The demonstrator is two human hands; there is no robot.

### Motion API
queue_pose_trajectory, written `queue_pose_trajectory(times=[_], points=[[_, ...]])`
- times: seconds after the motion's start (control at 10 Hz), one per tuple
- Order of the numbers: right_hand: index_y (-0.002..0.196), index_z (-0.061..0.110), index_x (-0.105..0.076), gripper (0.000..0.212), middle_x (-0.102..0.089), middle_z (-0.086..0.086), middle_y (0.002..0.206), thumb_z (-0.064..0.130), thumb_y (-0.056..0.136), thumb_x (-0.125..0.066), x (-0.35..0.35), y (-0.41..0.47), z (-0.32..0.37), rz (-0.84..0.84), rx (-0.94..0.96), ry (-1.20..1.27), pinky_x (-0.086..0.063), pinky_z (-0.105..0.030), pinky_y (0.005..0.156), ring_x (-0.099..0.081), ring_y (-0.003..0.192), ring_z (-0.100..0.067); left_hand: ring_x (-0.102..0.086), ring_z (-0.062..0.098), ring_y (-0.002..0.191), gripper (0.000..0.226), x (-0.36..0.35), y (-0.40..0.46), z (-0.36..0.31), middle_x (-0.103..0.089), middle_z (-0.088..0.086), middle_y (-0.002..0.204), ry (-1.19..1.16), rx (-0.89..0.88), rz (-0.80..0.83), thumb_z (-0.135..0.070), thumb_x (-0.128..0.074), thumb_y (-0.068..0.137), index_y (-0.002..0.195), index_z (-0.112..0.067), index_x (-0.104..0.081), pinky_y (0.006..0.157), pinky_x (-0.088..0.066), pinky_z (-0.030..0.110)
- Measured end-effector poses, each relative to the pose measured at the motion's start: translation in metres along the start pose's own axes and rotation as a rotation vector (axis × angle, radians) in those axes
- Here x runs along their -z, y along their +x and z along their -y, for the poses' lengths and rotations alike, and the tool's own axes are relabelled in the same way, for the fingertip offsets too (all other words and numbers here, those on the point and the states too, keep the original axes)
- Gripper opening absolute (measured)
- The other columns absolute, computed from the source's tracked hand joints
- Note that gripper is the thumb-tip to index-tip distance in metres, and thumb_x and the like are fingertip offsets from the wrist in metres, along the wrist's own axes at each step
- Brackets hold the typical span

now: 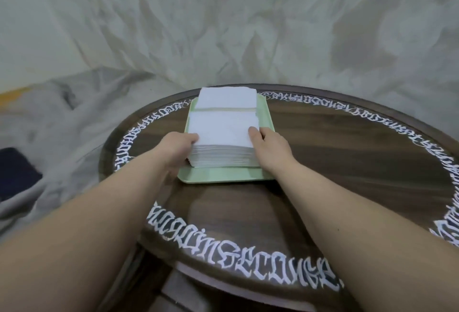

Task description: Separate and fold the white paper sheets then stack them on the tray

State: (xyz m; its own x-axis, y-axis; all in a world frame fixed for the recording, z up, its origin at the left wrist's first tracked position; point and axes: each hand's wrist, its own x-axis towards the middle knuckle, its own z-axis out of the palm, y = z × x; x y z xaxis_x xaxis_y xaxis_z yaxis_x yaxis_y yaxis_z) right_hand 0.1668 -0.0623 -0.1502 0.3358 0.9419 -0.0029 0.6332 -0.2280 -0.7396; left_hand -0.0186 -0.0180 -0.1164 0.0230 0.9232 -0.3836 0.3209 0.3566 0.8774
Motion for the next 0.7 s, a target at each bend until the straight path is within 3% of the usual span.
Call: queue_pose_trajectory(times=[0.1, 0.3, 0.4, 0.5, 0.6, 0.7], points=[[0.107, 0.007, -0.058, 0.043, -0.055, -0.001, 0.095, 0.041, 0.102, -0.033, -0.006, 0.015, 0.006, -0.032, 0.001, 0.042, -0.03, -0.031, 0.073, -0.047, 0.091, -0.025, -0.056, 0.029, 0.085, 0.02, 0.005, 0.02, -0.005, -0.059, 0.015, 0.095, -0.036, -0.005, 0.023, -0.014, -0.052, 0.099, 0.082, -0.004, -0.056, 0.089, -0.05, 0.045], [0.104, 0.006, -0.056, 0.043, -0.058, -0.005, 0.096, 0.042, 0.102, -0.031, -0.01, 0.022, 0.008, -0.063, -0.034, -0.008, -0.032, -0.032, 0.074, -0.052, 0.1, -0.031, -0.053, 0.027, 0.083, 0.022, 0.002, 0.03, 0.001, -0.058, 0.011, 0.094, -0.022, -0.074, 0.029, -0.02, -0.05, 0.099, 0.081, -0.01, -0.056, 0.076, -0.041, 0.034], [0.132, 0.007, -0.049, 0.054, -0.059, -0.012, 0.127, 0.047, 0.1, -0.03, -0.014, 0.015, 0.007, -0.09, -0.071, 0.047, -0.038, -0.034, 0.092, -0.05, 0.12, -0.033, -0.053, 0.028, 0.091, 0.023, -0.001, 0.027, 0.005, -0.058, 0.012, 0.103, -0.047, -0.132, 0.03, -0.026, -0.044, 0.1, 0.087, -0.012, -0.057, 0.079, -0.041, 0.035], [0.142, 0.009, -0.041, 0.06, -0.05, -0.012, 0.141, 0.05, 0.1, -0.03, -0.013, 0.007, 0.006, -0.087, -0.092, 0.129, -0.035, -0.035, 0.1, -0.044, 0.128, -0.031, -0.049, 0.027, 0.082, 0.024, -0.002, 0.016, 0.007, -0.054, 0.011, 0.096, -0.057, -0.184, -0.011, -0.026, -0.04, 0.1, 0.085, -0.012, -0.053, 0.071, -0.038, 0.033], [0.141, 0.011, -0.042, 0.061, -0.05, -0.011, 0.141, 0.053, 0.099, -0.029, -0.005, 0.01, 0.006, -0.12, -0.052, 0.158, -0.037, -0.036, 0.103, -0.046, 0.128, -0.032, -0.053, 0.034, 0.115, 0.037, 0.005, 0.018, 0.005, -0.056, 0.017, 0.129, -0.02, -0.302, -0.081, -0.025, -0.039, 0.102, 0.123, 0.001, -0.055, 0.094, -0.044, 0.04], [0.14, 0.011, -0.042, 0.058, -0.051, -0.009, 0.14, 0.051, 0.1, -0.031, 0.006, 0.022, 0.016, -0.138, 0.029, 0.102, -0.036, -0.034, 0.102, -0.047, 0.128, -0.029, -0.033, 0.019, 0.144, 0.053, 0.01, 0.018, -0.01, -0.033, -0.001, 0.158, -0.016, -0.356, -0.087, -0.029, -0.043, 0.102, 0.152, -0.015, -0.032, 0.119, -0.024, 0.037]])
